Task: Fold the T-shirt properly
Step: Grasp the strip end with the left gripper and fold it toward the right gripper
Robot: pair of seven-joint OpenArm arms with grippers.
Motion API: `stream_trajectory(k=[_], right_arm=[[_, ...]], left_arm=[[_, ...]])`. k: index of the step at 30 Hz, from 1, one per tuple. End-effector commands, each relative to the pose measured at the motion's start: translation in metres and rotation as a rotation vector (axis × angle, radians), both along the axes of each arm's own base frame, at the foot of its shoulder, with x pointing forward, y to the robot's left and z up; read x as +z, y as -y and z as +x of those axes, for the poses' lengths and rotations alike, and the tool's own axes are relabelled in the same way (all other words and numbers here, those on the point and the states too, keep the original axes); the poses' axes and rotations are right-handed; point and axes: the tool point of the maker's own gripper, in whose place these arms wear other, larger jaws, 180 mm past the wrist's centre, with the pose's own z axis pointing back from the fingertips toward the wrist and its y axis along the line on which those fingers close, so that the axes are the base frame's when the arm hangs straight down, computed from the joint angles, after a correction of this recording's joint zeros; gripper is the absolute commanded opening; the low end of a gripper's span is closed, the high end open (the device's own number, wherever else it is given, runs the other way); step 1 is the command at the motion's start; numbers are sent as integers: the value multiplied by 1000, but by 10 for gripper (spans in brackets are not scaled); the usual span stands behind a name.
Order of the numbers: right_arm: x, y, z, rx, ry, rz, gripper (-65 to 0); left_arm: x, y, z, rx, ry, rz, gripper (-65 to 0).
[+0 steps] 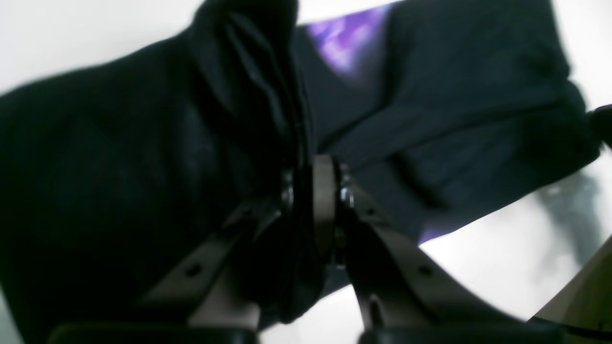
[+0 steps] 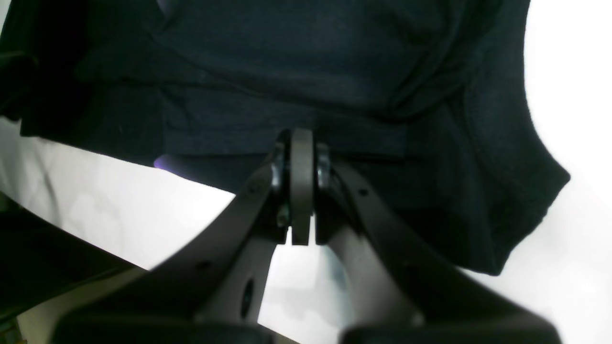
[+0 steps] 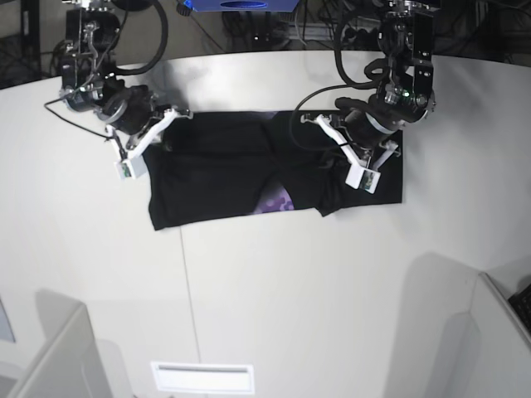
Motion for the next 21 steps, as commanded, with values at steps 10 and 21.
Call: stream_trajectory(k=[10, 21], right_arm=[[10, 1, 7, -4, 39, 12, -650], [11, 1, 8, -4, 42, 12, -650]], left_arm=[[5, 11, 10, 0, 22, -39, -650], [-1, 9, 6, 0, 5, -33, -650]])
